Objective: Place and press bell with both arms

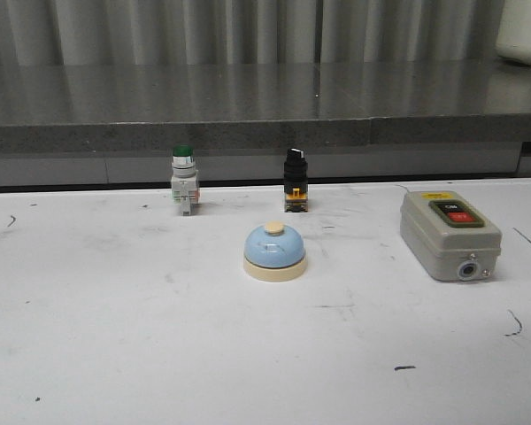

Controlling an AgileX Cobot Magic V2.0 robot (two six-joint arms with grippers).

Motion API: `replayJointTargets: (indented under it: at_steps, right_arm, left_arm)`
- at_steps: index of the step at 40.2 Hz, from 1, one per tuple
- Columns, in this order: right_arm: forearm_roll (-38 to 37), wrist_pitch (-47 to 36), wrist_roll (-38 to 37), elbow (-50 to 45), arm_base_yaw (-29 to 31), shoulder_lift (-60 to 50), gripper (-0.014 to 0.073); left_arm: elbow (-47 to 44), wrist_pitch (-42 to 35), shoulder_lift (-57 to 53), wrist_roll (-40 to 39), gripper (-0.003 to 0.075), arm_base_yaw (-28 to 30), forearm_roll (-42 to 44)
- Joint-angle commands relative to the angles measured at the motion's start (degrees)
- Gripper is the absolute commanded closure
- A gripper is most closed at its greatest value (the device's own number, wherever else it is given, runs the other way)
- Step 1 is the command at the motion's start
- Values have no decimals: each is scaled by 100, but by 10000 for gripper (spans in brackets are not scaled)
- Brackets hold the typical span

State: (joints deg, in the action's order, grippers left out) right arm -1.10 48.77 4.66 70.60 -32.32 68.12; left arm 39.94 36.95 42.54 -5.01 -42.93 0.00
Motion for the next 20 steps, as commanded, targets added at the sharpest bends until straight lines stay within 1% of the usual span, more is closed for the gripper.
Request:
replayJointTargets:
  at_steps: [1,11,20]
  right_arm:
    - [-41,-245,2,-341,26,-756,662]
    - [-41,-220,-3,-1433,26,-2099,662]
    - [-41,-34,-8,-2178,26,-3116,662]
  left_arm:
    - [164,-368,-21,-37,167,-45,0]
    - [164,-368,-21,-37,167,-45,0]
    - [164,-368,-21,-37,167,-45,0]
